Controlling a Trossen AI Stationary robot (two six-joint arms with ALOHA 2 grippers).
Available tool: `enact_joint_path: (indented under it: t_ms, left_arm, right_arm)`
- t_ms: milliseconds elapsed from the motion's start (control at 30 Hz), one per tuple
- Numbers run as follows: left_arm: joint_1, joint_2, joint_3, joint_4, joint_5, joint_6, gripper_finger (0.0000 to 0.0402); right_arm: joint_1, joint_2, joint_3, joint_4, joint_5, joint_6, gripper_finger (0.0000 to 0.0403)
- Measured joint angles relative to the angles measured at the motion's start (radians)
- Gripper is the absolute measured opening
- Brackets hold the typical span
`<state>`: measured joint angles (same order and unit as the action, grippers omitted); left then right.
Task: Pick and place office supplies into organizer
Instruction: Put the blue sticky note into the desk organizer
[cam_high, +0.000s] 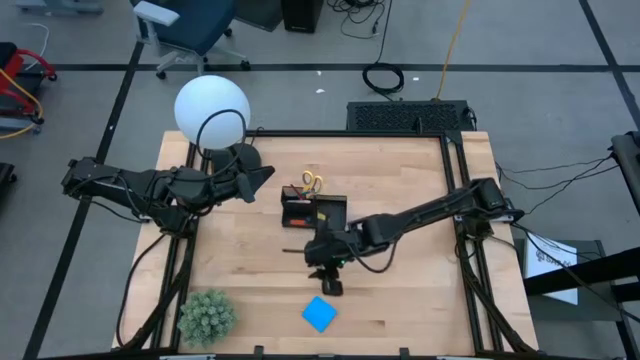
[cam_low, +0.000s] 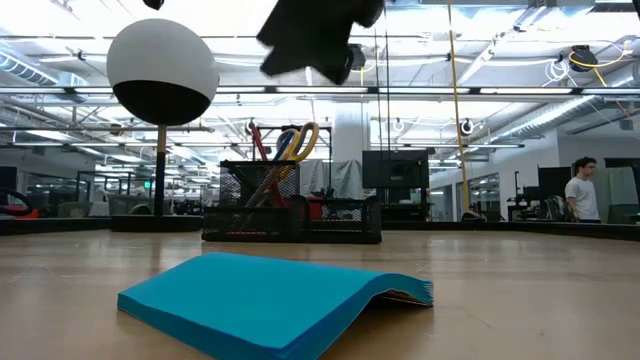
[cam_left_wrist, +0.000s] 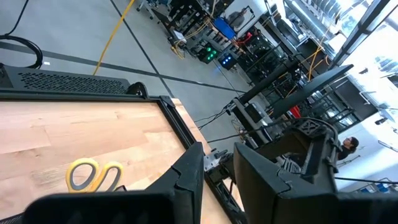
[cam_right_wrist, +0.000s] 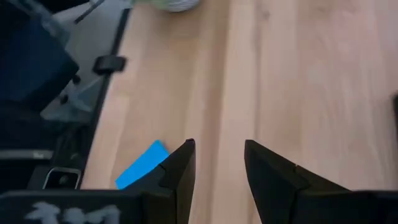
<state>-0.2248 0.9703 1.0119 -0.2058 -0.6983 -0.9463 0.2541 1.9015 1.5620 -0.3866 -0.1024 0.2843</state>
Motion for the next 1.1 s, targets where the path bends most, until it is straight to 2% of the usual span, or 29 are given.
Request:
enact_joint_path:
  t_ms: [400, 533, 867, 1100]
  left_arm:
    - [0.000, 0.000, 0.000, 0.000, 0.000, 0.000, 0.0081]
    - [0.000, 0.000, 0.000, 0.000, 0.000, 0.000, 0.0081]
    - [0.000, 0.000, 0.000, 0.000, 0.000, 0.000, 0.0081]
    - [0.000, 0.000, 0.000, 0.000, 0.000, 0.000, 0.0081]
  right_arm:
    - [0.098, -0.008, 0.000, -0.009, -0.002, -0.186, 0.0127]
    - [0.132, -0.008, 0.000, -0.009, -0.002, -0.272, 0.0145]
    - [0.156, -0.006, 0.007, -0.028, -0.002, -0.361, 0.0257]
    - [0.145, 0.080, 0.166, -0.222, -0.001, -0.425, 0.0360]
